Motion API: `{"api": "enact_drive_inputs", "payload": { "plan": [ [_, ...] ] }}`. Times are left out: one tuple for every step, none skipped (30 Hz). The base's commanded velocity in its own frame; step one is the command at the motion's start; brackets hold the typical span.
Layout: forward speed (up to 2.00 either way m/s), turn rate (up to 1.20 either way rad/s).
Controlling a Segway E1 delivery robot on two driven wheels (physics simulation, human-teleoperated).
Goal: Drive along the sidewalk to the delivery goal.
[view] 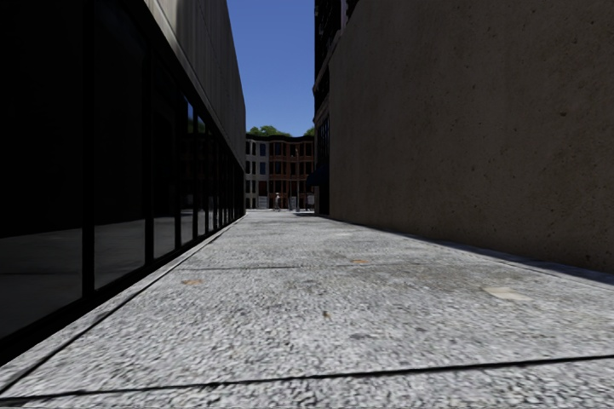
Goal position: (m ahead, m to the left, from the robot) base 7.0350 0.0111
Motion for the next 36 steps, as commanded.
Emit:
{"api": "enact_drive_inputs", "payload": {
  "plan": [
    [1.83,0.0],
    [1.82,0.0],
    [1.82,0.0],
    [1.82,0.0],
    [1.82,0.0],
    [1.82,0.0],
    [1.82,0.0],
    [1.82,0.0],
    [1.82,0.0],
    [1.82,0.0],
    [1.82,0.0],
    [1.82,0.0],
    [1.82,0.0],
    [1.82,0.0],
    [1.82,0.0],
    [1.84,0.0],
    [1.85,0.0],
    [1.85,0.0],
    [1.86,0.0],
    [1.86,0.0],
    [1.86,0.0],
    [1.86,0.0],
    [1.86,0.0],
    [1.86,0.0],
    [1.86,0.0],
    [1.86,0.0],
    [1.86,0.0],
    [1.86,0.0],
    [1.86,0.0],
    [1.86,0.0],
    [1.86,0.0],
    [1.86,0.0],
    [1.86,0.0],
    [1.86,0.0],
    [1.86,0.0],
    [1.86,0.0]
  ]
}}
